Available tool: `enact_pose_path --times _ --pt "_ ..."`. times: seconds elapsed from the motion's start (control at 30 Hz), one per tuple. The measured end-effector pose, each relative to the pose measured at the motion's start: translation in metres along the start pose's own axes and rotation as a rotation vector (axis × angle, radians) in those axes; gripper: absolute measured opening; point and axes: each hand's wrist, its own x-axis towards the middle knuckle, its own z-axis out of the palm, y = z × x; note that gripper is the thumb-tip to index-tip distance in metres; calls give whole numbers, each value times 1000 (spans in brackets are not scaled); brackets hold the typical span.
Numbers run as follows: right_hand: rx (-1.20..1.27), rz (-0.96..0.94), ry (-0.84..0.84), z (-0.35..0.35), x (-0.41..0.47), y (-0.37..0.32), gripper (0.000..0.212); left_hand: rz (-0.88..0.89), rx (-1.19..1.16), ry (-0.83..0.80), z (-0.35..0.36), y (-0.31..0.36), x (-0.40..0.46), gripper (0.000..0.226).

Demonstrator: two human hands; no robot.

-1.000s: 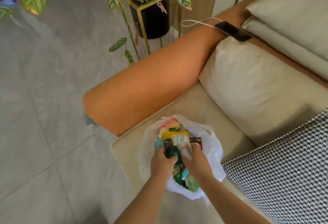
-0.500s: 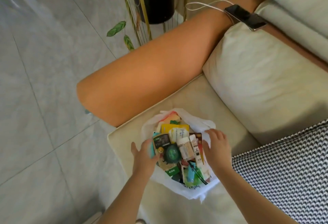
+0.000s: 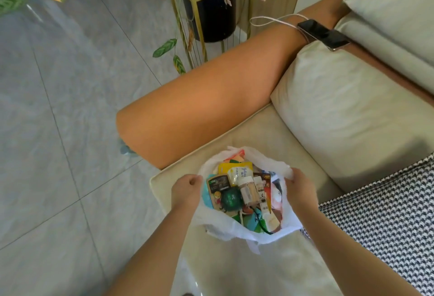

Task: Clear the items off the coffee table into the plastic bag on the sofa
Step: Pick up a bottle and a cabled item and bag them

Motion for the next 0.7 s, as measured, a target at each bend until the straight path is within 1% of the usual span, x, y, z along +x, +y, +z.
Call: enact_pose_path --times 0.03,0.1,0.17,0.2,0.27,0.37,0.43,0.47,0.53,0.6,0.63,0.7 --pt "38 0 51 -13 2 -1 29 27 -8 37 -6 10 -1 23" --pt "46 -26 121 -36 3 -4 26 96 -26 91 -16 31 -2 23" --pt "44 -46 132 -46 -1 -6 24 114 -66 112 -18 40 -6 24" --pt "40 -54 108 -47 -5 -7 23 103 -85 110 -17 39 -11 24" --pt "4 -74 3 -42 -16 -5 21 41 -79 71 -13 24 -20 20" --pt "21 -71 -160 -34 -30 -1 30 -64 -67 51 -14 -2 -32 19" --pt "21 -94 -187 -33 -31 3 32 -54 -46 58 -19 -8 -32 22" --pt "4 -99 -169 -35 -31 4 30 -36 -21 55 -21 -8 -32 24" --pt "-7 -78 -49 -40 -29 8 26 -2 34 54 -26 -11 -32 26" --pt "40 -44 56 -47 -27 9 23 20 88 74 -28 -15 -32 26" --pt "39 -46 69 -50 -26 8 22 26 108 88 -29 -18 -32 27" --pt "-29 -86 17 -50 -25 4 21 11 127 83 -29 -22 -32 30"
